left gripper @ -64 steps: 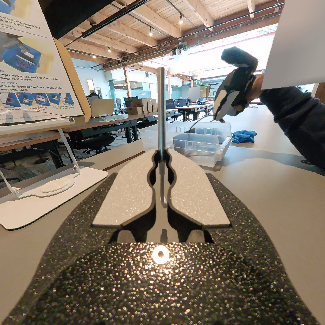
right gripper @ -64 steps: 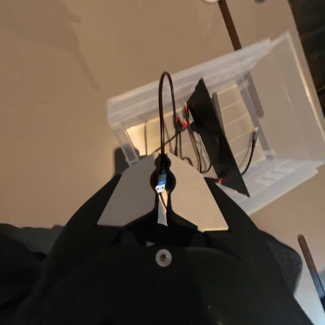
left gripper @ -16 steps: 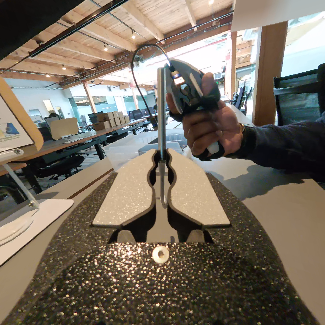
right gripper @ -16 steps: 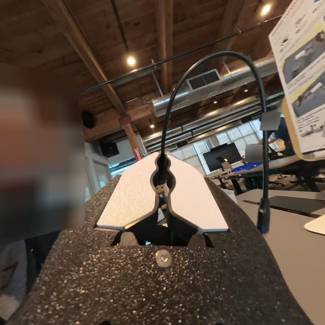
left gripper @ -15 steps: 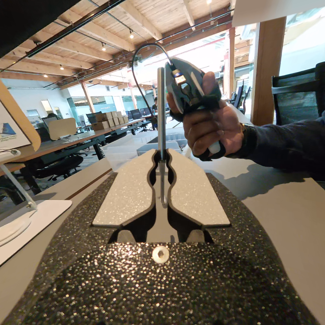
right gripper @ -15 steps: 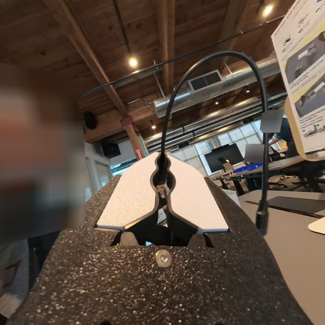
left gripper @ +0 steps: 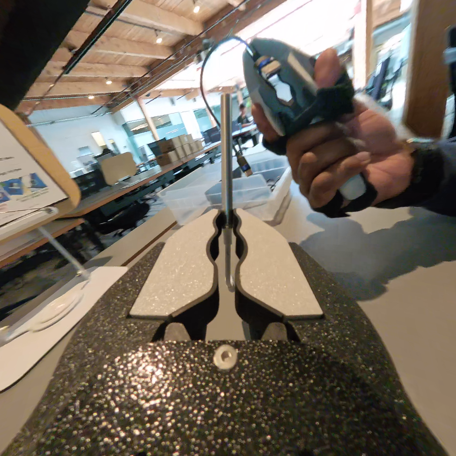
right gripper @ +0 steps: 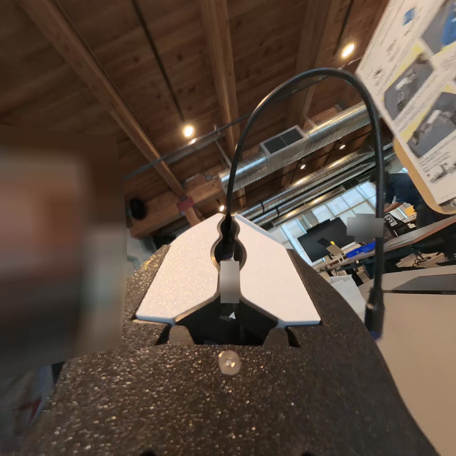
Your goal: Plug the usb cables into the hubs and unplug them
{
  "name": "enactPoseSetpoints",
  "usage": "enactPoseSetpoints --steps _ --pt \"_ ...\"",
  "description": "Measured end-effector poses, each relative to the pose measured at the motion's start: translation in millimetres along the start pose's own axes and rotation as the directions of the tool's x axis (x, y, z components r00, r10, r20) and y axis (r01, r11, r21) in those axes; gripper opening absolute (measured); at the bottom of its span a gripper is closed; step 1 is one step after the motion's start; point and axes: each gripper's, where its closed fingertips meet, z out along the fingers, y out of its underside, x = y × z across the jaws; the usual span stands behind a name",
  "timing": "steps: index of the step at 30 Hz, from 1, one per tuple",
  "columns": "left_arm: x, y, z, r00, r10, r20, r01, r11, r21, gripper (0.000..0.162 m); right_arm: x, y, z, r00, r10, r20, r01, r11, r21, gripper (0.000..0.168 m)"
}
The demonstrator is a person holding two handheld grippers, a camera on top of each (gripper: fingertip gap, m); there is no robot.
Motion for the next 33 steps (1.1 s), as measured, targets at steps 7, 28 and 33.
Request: enactPoseSetpoints --steps 7,28,33 --pt "11 5 7 0.974 0.22 0.05 -0.213 0.969 -0.122 0.007 11 -8 -14 0.994 0.094 -0.048 -0.085 0.984 0.158 0.002" --pt "12 8 7 0.973 0.221 0.07 -0.208 0.966 -0.157 0.007 21 -4 -20 0.99 0.083 -0.113 -0.065 0.985 0.16 0.003" --pt "12 7 7 0.982 0.178 0.059 -0.169 0.977 -0.132 0.007 23 -3 -19 0.989 0.078 -0.124 -0.059 0.986 0.154 0.003"
